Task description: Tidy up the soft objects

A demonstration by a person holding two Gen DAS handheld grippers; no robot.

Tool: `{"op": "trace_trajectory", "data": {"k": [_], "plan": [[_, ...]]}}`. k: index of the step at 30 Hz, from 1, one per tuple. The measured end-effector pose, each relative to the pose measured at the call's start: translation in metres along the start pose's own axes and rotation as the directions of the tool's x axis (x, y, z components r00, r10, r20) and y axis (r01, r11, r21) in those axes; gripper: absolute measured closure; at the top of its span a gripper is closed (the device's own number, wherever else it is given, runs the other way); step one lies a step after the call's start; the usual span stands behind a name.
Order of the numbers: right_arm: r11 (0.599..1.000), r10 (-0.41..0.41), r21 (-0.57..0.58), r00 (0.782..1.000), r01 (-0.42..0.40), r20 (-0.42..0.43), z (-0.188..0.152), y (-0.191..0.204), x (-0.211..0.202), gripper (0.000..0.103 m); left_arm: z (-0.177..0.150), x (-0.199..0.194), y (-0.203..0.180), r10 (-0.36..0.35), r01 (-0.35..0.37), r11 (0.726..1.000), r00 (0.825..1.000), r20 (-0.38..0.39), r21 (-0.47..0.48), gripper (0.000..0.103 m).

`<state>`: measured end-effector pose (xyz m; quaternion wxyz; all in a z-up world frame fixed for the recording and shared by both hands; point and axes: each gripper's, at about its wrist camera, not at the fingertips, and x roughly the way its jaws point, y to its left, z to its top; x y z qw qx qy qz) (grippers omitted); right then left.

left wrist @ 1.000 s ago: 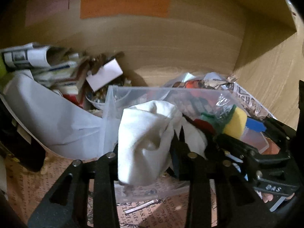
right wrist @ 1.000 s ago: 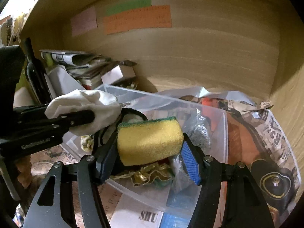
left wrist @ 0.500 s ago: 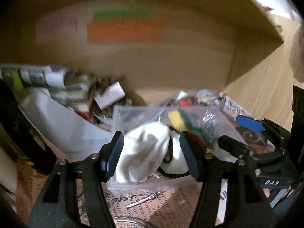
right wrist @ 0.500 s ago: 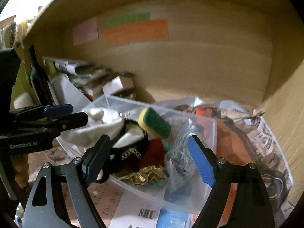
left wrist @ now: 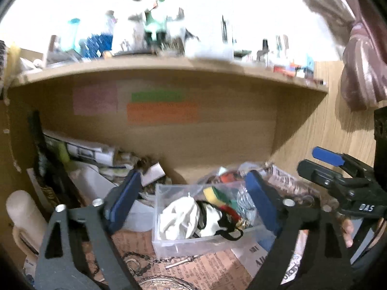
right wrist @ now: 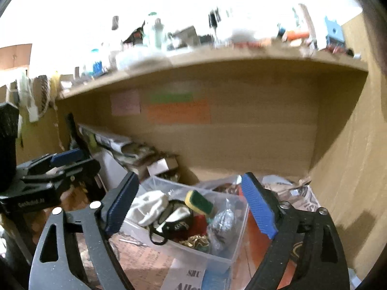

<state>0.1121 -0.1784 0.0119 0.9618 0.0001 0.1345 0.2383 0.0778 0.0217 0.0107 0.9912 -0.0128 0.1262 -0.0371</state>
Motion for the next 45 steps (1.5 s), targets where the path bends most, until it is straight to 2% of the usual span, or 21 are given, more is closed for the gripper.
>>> {"op": "trace_trajectory", "data": {"k": [2,4,9,45], "plan": [[1.0,-0.007,-0.003,1.0,0.008,0.025,0.002,0.002,-0.007,0.0,0.001,-0.011,-0.001,0.008,-0.009,1.0,1.0,0.022,0.007,0.011],[1.0,-0.008,-0.003,0.999,0.008,0.045,0.003,0.004,-0.013,0.0,0.002,-0.017,-0.001,0.012,-0.012,1.0,0.999,0.036,0.005,0.002],[1.0,-0.006,-0.004,0.998,0.006,0.061,0.005,0.007,-0.022,0.0,0.001,-0.03,-0.003,0.014,-0.014,1.0,0.998,0.053,0.007,0.0],[1.0,0.0,0.012,0.998,-0.001,0.063,-0.002,0.012,-0.032,0.0,-0.006,-0.034,-0.01,0.022,-0.022,1.0,0.999,0.046,0.013,0.0]]}}
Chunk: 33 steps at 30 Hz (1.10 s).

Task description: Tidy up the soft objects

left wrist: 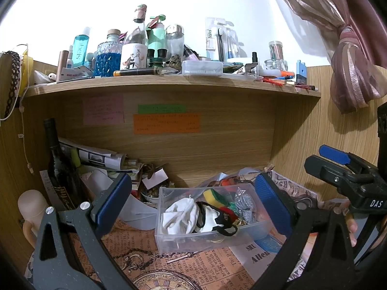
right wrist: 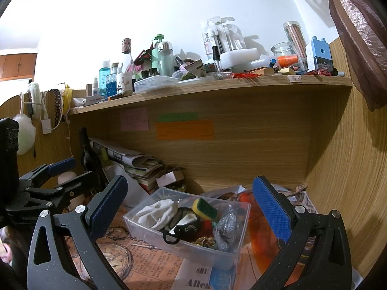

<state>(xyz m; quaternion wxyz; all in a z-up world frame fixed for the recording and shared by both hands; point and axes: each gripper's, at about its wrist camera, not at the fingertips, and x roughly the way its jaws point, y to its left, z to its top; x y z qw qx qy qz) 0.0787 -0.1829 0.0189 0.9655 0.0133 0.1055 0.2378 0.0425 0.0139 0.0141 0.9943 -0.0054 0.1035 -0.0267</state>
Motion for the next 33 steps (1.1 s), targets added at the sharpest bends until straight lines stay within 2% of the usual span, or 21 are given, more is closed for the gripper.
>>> {"op": "trace_trajectory", "data": {"k": [33], "plan": [[1.0,0.004,-0.001,1.0,-0.004,-0.002,-0.0007,0.0007,0.001,0.0,-0.0034,0.0084,0.0073,-0.043,0.043,0.999,0.999,-0.012,0.007,0.0]]}}
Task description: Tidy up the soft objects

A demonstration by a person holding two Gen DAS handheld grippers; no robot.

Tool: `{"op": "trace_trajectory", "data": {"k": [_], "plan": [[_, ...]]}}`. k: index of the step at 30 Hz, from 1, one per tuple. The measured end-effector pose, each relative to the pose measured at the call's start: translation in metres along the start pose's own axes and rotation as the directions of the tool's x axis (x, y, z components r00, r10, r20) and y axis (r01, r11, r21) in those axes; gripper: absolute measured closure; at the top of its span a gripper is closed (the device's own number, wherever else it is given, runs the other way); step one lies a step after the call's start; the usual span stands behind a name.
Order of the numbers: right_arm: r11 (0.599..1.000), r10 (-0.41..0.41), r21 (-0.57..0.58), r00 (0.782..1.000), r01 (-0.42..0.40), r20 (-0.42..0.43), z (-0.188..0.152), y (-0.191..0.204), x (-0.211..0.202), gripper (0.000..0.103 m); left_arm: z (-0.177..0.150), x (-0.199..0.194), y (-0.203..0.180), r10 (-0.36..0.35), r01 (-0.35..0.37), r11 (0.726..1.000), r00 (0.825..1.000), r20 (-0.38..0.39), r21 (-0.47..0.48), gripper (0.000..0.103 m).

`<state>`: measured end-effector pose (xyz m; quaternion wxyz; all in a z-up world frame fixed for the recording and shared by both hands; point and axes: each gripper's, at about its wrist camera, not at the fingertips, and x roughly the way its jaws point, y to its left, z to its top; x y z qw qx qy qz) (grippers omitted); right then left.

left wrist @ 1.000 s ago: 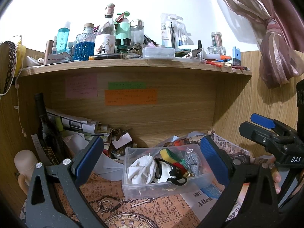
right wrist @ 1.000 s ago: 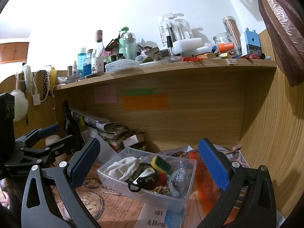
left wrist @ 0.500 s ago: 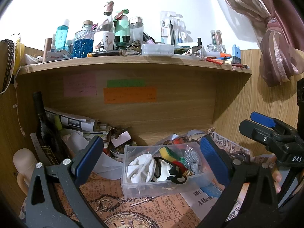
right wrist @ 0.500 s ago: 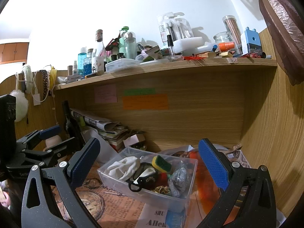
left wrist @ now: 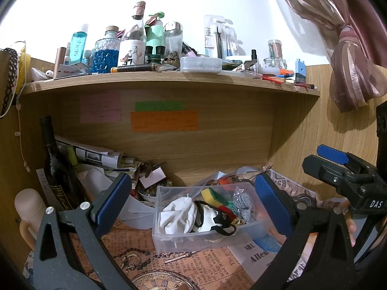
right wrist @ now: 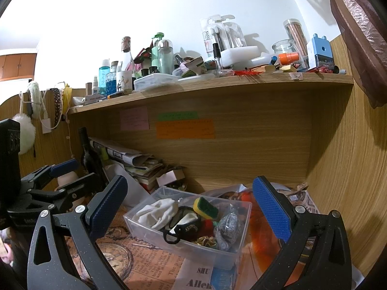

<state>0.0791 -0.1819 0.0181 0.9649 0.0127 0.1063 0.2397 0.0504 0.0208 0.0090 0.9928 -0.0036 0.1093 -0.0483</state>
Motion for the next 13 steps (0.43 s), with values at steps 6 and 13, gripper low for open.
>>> {"op": "trace_trajectory", "data": {"k": [6,13], "plan": [[1.0,-0.001,-0.004,1.0,0.001,-0.004,-0.0008,0.0039,0.0016,0.0,0.0002,0.0007,-0.0001,-0.006,0.006,1.0,1.0,-0.009,0.0,0.0],[1.0,0.002,-0.002,1.0,-0.002,-0.014,-0.0025,0.0054,0.0068,0.0,-0.0005,0.0023,0.0009,-0.004,0.004,1.0,1.0,-0.013,-0.01,0.0]]}}
